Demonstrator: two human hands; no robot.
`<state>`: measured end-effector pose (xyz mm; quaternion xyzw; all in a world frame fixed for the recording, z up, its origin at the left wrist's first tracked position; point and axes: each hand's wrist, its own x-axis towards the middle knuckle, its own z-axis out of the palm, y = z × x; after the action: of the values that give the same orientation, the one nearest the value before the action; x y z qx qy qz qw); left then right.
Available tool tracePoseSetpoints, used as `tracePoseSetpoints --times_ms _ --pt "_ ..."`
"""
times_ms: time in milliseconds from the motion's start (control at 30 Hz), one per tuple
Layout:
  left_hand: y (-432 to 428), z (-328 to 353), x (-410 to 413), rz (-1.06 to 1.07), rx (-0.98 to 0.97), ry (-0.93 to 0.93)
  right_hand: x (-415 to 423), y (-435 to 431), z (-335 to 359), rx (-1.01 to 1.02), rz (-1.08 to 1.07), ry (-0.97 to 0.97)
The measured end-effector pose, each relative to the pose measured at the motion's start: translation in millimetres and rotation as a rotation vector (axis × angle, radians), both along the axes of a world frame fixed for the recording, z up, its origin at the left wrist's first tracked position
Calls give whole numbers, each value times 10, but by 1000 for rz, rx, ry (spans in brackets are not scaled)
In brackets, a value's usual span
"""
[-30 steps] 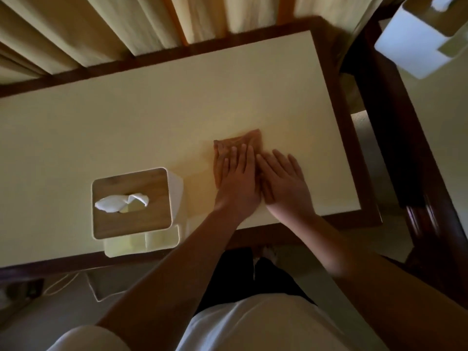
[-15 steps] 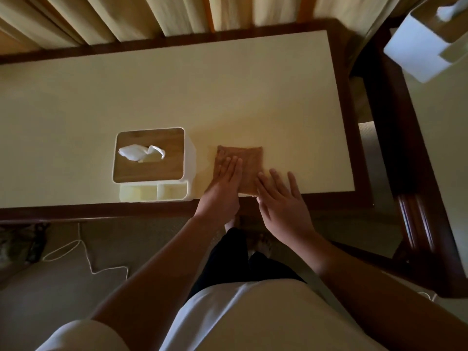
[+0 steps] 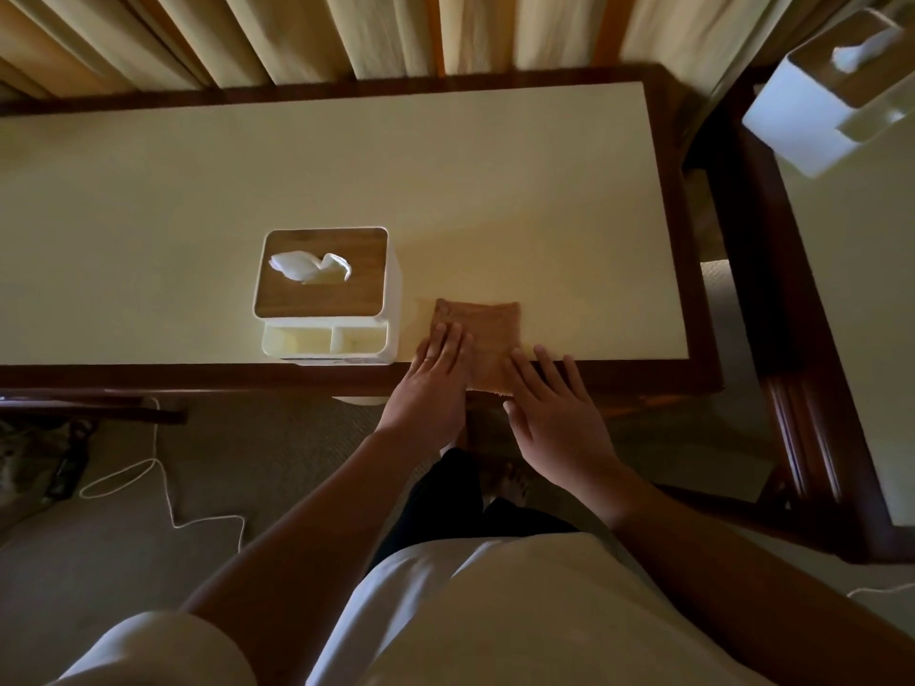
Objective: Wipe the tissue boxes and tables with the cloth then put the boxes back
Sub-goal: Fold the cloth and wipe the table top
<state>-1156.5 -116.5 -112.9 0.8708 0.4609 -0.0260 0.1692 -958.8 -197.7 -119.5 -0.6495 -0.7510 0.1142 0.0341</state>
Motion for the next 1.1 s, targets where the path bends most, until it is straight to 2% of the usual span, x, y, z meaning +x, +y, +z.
tracePoseSetpoints --times_ms 100,233,333,533,633,733,800,967,1100 --pt "-60 86 -36 23 -20 -74 -9 26 46 -11 -1 16" --pt "-247 303 -140 103 44 -321 -171 113 209 4 -12 96" --pt "-323 516 -307 198 107 -433 -413 244 407 28 -15 200" --pt "-62 783 -821 349 249 -411 -968 540 716 100 143 343" --pt "197 848 -1100 437 282 -436 -1249 699 839 101 16 497" --pt "415 907 -1300 611 185 -483 -1469 874 888 53 -211 632" --pt "528 930 -1391 673 106 -509 -1590 979 898 36 -263 634" --pt "683 951 -1515 699 -41 -548 -1782 1094 870 -19 -399 570" --pt "746 928 -1614 679 -84 -546 -1899 1114 791 79 -405 555"
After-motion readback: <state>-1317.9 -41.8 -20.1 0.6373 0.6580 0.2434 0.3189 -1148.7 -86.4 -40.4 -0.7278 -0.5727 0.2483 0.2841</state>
